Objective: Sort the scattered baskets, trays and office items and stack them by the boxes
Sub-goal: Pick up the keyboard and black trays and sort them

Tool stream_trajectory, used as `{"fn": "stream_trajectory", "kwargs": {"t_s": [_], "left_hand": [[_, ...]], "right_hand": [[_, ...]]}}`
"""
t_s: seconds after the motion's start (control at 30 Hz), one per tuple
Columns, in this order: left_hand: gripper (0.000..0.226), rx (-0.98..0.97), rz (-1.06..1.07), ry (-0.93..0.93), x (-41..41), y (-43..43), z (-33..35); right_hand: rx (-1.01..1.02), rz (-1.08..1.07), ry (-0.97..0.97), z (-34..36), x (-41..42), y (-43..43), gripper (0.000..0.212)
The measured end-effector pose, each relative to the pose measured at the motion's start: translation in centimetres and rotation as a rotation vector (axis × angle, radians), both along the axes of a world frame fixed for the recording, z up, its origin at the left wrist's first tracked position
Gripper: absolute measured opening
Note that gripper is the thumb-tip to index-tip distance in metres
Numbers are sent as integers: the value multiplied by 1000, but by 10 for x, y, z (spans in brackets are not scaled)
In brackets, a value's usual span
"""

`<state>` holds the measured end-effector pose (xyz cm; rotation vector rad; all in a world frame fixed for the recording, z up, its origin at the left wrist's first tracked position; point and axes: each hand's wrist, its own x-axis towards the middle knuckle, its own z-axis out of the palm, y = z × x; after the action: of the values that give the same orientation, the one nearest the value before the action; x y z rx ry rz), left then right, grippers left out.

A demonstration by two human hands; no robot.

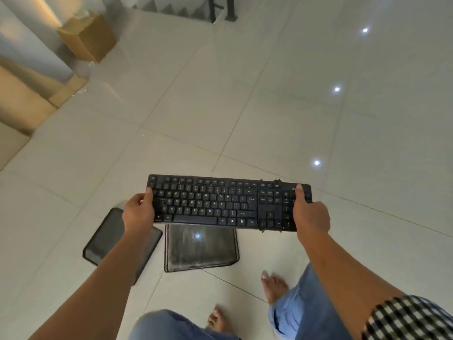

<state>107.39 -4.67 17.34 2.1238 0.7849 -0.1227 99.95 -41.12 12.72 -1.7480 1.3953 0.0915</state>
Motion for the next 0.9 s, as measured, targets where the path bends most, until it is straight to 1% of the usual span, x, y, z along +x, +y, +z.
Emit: {"fn": "stream_trajectory", "kwargs": {"t_s": [0.1,0.2,0.37,0.47,0.6,0.73,0.9], "left_hand": [[41,14,-139,1,-19,-30,86],[40,0,-258,-2,-36,-58,156],[27,-163,-442,-13,-59,-115,231],[22,-224,-566,-23,-72,-163,258],[30,-267,-758,-44,-94,-237,288],[27,-296,-918,-86,-124,-322,313],[22,-329,-1054,-110,-175,-441,329]], "right_hand": [[-4,-78,-33,94,-38,-25,70],[-16,-141,-55,172,-79,-53,69],[-54,-342,-103,252,-165,-92,66],[-109,-470,-132,280,-219,-114,64],[-116,-644,-142,304,-290,-143,63],[-114,-841,-183,316,-354,-180,62],[-119,-1010,-201,326,-437,-239,61]]}}
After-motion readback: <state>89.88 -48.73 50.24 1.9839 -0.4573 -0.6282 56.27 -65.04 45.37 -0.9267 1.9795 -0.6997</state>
